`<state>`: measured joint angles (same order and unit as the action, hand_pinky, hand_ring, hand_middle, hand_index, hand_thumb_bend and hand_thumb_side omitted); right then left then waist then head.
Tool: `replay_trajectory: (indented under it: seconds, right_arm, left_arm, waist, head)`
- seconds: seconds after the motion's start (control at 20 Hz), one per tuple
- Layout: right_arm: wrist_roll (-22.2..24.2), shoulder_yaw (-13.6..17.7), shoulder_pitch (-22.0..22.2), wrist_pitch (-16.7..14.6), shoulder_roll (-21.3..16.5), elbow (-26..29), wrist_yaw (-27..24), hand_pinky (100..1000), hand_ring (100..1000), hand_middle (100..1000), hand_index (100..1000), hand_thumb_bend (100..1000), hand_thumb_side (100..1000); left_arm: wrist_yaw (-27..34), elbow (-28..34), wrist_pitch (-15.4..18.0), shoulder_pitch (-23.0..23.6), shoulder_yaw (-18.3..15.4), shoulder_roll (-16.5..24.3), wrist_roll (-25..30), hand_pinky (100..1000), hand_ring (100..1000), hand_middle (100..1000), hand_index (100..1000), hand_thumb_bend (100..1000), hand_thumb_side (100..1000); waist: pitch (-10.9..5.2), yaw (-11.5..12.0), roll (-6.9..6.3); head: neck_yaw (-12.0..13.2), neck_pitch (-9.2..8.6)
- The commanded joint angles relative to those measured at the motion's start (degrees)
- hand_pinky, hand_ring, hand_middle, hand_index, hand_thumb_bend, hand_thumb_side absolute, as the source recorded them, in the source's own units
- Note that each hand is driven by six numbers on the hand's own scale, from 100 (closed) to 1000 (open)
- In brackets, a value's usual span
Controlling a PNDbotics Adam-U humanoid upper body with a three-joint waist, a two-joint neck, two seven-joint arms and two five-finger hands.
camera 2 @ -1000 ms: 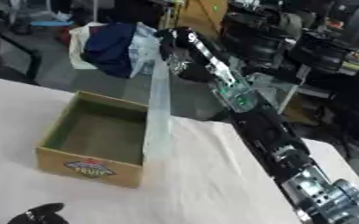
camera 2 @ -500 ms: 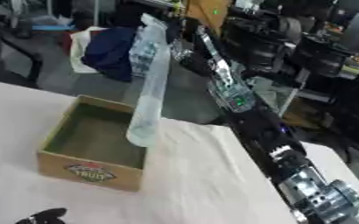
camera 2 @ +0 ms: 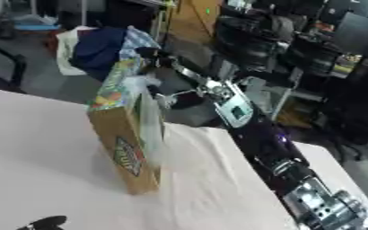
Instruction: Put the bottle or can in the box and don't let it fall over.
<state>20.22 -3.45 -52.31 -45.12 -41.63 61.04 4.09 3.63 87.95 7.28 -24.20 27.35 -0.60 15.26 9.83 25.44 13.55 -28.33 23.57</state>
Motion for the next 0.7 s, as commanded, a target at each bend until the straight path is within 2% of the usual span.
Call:
replay_trajectory:
  seconds: [0.05, 0.15, 0.25, 0.35, 0.55, 0.7]
  right_arm:
    - [-2.3, 0.4, -0.7, 0.1, -2.1, 2.3, -3.1, 973, 1000, 1000, 1000, 100, 307]
    - [-2.4, -0.2, -0.6, 0.3, -2.4, 3.7, -4.7, 981, 1000, 1000, 1000, 100, 323]
    - [-2.3, -0.3, -0.4, 0.8, -2.5, 5.0, -6.6, 971, 1000, 1000, 1000, 100, 382]
    - [-2.2, -0.7, -0.3, 1.6, -2.6, 6.3, -9.5, 963, 1000, 1000, 1000, 100, 392]
    - [-1.6, -0.6, -0.4, 3.9, -3.5, 9.9, -16.6, 931, 1000, 1000, 1000, 100, 467]
    - [-1.6, -0.5, -0.5, 5.7, -4.6, 13.6, -22.4, 919, 1000, 1000, 1000, 100, 460]
  left_arm:
    - [-0.3, 0.8, 0.1, -0.8, -0.1, 0.1, -0.2, 708, 645, 570, 822, 146, 1000]
    - [-0.4, 0.8, 0.1, -0.8, -0.2, 0.2, -0.3, 708, 645, 570, 822, 146, 1000]
    - [-0.5, 0.8, 0.2, -0.7, -0.3, 0.3, -0.4, 708, 646, 570, 822, 147, 1000]
    - [-0.5, 0.8, 0.2, -0.6, -0.4, 0.4, -0.5, 708, 646, 570, 822, 147, 1000]
    - [-0.6, 0.7, 0.2, -0.3, -0.7, 0.6, -0.7, 708, 647, 571, 823, 147, 1000]
    - [-0.8, 0.6, 0.2, -0.1, -0.8, 0.8, -0.8, 708, 647, 572, 823, 146, 1000]
  waist:
    - [-0.63, -0.5, -0.6]
    - [-0.61, -0.8, -0.6]
    - [-0.6, -1.1, -0.6]
    - [-0.66, -1.4, -0.6]
    - [-0.9, -2.2, -0.6]
    - [-1.06, -2.9, -0.6]
  head:
    - [-0.1, -0.32]
    - [-0.1, -0.32]
    - [-0.1, -0.34]
    - [-0.1, -0.36]
    - [0.1, -0.46]
    - [0.1, -0.45]
